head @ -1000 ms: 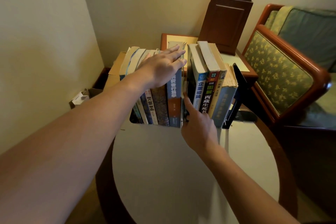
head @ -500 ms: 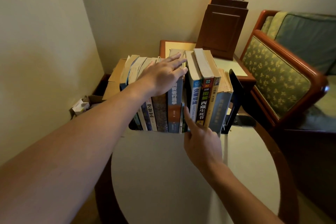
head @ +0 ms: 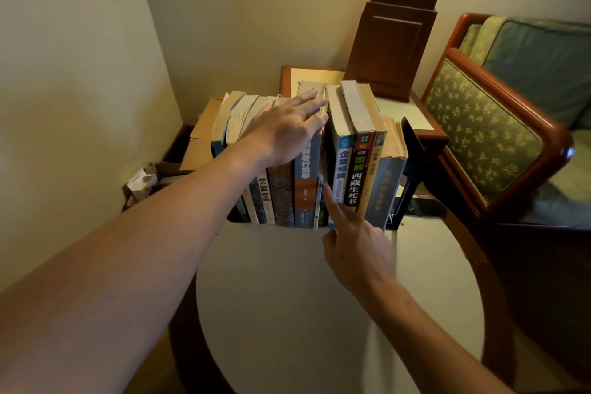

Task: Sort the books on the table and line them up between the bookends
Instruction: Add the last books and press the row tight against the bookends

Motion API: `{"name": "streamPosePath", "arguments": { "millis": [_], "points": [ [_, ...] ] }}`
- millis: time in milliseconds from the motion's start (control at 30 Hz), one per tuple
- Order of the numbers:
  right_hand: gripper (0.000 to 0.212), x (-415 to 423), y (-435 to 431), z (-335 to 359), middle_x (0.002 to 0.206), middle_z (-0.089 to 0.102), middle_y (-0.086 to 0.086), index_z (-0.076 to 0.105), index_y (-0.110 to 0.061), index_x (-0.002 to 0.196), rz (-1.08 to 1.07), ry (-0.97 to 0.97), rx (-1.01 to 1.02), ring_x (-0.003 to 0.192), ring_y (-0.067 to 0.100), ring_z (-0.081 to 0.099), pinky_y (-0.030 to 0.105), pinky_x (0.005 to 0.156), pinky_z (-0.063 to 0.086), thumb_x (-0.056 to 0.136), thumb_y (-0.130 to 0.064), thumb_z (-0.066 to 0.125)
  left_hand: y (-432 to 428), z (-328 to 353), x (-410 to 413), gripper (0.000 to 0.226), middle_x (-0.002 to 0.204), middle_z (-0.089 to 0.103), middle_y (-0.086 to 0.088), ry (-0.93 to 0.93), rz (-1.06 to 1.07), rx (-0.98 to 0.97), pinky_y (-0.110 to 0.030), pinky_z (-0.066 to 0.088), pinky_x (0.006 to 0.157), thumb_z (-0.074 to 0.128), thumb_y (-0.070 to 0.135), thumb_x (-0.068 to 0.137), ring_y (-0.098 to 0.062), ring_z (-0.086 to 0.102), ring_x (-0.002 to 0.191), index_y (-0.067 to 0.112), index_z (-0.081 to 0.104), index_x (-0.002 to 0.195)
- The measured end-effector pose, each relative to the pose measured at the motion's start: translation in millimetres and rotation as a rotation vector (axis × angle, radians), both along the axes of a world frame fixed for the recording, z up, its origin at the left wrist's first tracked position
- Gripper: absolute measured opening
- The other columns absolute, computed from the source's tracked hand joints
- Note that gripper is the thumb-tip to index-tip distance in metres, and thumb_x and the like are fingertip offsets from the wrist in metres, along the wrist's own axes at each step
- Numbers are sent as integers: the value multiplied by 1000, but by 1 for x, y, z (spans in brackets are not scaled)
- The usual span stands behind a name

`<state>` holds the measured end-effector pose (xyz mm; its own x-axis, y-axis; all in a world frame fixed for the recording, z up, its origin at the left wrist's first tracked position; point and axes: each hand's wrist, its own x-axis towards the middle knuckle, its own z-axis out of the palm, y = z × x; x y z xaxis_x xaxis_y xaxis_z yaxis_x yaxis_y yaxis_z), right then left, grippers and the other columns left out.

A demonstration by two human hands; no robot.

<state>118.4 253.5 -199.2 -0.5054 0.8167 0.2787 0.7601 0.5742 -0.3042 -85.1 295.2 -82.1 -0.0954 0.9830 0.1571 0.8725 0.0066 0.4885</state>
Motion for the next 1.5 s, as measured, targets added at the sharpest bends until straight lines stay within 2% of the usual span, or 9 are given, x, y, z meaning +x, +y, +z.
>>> {"name": "streamPosePath", "arguments": {
  "millis": [133,233,333,633,800,967,1067,1200,1500],
  "points": [
    [75,9,-3,13,160,35,5,9,-37,159,84,-6,40,86,16,67,26,56,57,98,-23,51,-16,-5,7,55,165,17,20,21,17,40,-55,14,123,16,54,104,-13,11,154,40,30,155],
    [65,16,-4,33,158,36,11,19,-30,159,116,11,114,123,32,60,42,77,63,100,-30,45,-36,-11,14,59,165,21,16,14,9,126,-54,11,124,14,56,102,-12,9,154,36,34,154],
    [63,22,-5,53,156,40,12,26,-24,158,125,39,142,140,33,45,51,96,55,99,-37,44,-57,-18,20,64,164,26,13,24,15,205,-55,13,123,16,60,100,-11,17,153,31,38,153],
    [61,2,22,130,155,41,8,38,-22,153,297,55,240,147,30,33,57,112,39,99,-50,41,-104,-76,30,67,169,12,-3,18,348,639,-58,17,122,51,40,97,-25,7,156,18,31,157],
    [62,-54,52,165,158,37,10,38,-23,153,444,-87,179,150,33,25,57,118,29,99,-50,50,-94,-104,38,81,170,-1,-5,-337,697,753,-56,20,122,45,48,98,-21,4,156,14,7,161],
    [69,-118,78,170,165,21,-3,25,-34,157,530,-330,48,154,23,7,55,123,10,97,-62,42,-59,-115,43,91,168,3,9,-696,710,798,-42,19,125,44,62,95,-5,4,153,25,-6,161],
    [75,-151,88,172,165,20,-5,15,-34,159,527,-439,-11,153,22,16,47,121,18,96,-66,38,-39,-111,52,99,164,8,12,-672,803,855,-24,10,121,33,80,89,5,3,149,21,-2,160],
    [79,-175,102,172,161,33,2,10,-40,159,489,-533,-120,141,26,40,37,103,38,92,-73,35,-17,-112,58,107,162,20,-8,-602,913,873,-47,23,121,28,85,84,-20,21,149,14,1,160],
    [84,-185,116,160,164,25,-3,5,-40,159,491,-578,-131,145,23,33,42,111,32,88,-81,24,16,-118,58,115,153,33,-21,-422,1150,930,-53,31,113,16,85,84,-34,34,141,-5,14,155]
  ]
}}
